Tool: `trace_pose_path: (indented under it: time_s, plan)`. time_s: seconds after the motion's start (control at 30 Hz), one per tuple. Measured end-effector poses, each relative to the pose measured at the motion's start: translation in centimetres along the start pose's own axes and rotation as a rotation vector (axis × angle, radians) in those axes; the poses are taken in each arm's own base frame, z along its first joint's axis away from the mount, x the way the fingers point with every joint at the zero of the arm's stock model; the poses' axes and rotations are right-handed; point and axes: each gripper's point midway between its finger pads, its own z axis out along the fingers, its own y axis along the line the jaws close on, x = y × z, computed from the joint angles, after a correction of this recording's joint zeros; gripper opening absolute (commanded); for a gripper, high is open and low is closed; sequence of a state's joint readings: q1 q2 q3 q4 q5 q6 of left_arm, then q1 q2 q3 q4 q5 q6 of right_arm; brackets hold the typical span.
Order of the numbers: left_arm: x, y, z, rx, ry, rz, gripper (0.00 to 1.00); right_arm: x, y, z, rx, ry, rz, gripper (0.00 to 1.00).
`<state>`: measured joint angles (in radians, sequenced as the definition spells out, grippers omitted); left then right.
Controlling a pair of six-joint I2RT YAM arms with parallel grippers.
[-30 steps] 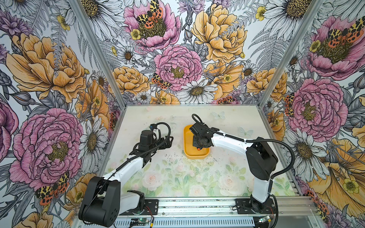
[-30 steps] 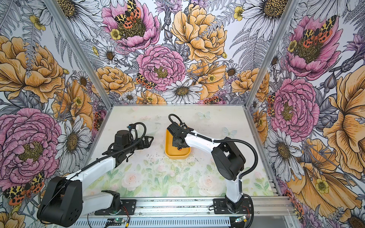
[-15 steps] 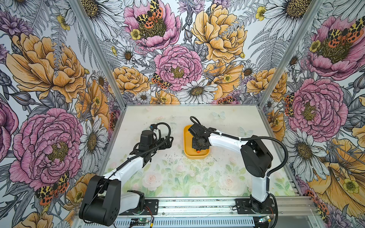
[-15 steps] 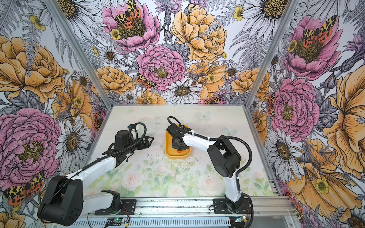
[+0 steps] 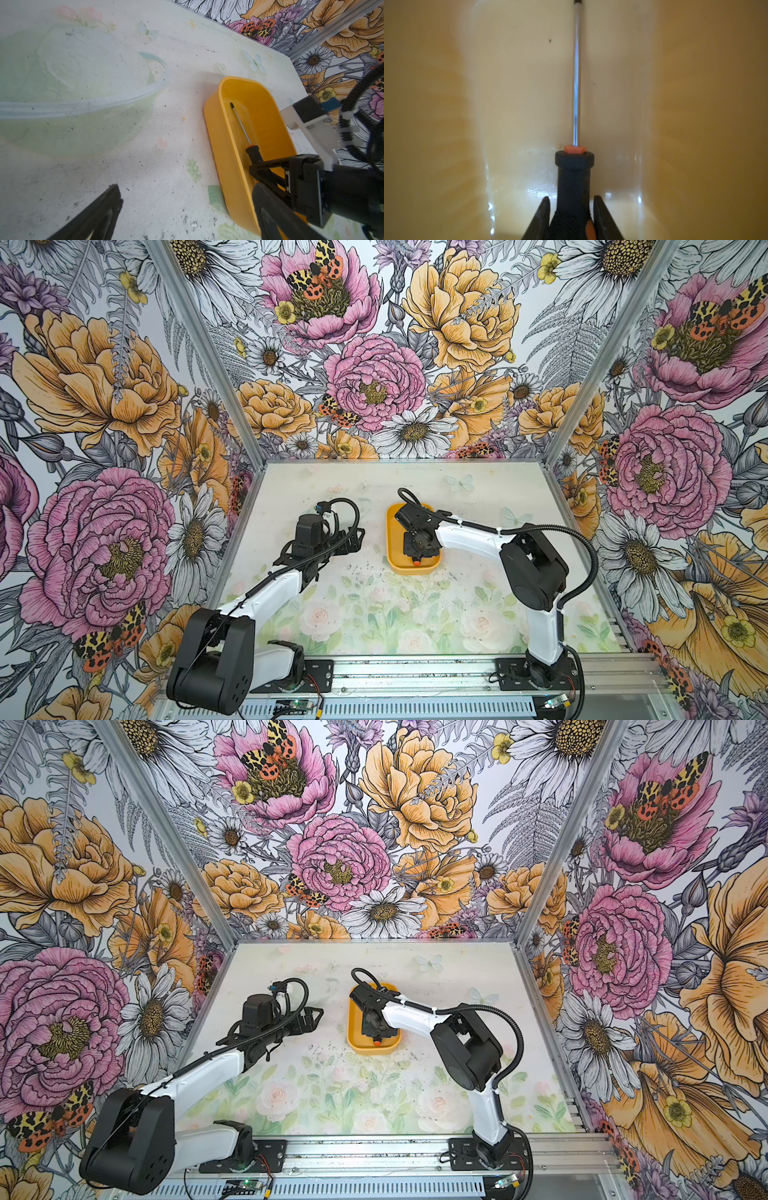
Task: Put the screwdriver in the bin
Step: Place the screwdriver into the bin.
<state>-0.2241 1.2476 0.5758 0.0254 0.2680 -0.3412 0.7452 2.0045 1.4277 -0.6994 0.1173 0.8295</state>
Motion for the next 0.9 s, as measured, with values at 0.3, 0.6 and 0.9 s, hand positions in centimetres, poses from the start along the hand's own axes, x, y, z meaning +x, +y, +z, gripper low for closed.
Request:
trace_pose_path:
  time_s: [0.3, 0.6, 0.9]
  plan:
    - [0.09, 0.07, 0.09, -0.002, 0.004, -0.001, 0.99, 0.09, 0.08, 0.56, 0.005, 0.010, -0.005, 0.05]
    - [0.09, 0.07, 0.09, -0.002, 0.004, -0.001, 0.99, 0.07, 0.06, 0.57, 0.005, 0.010, -0.019, 0.24]
    - [0.09, 0.07, 0.09, -0.002, 0.004, -0.001, 0.99, 0.18, -0.07, 0.52, 0.009, 0.014, -0.076, 0.35]
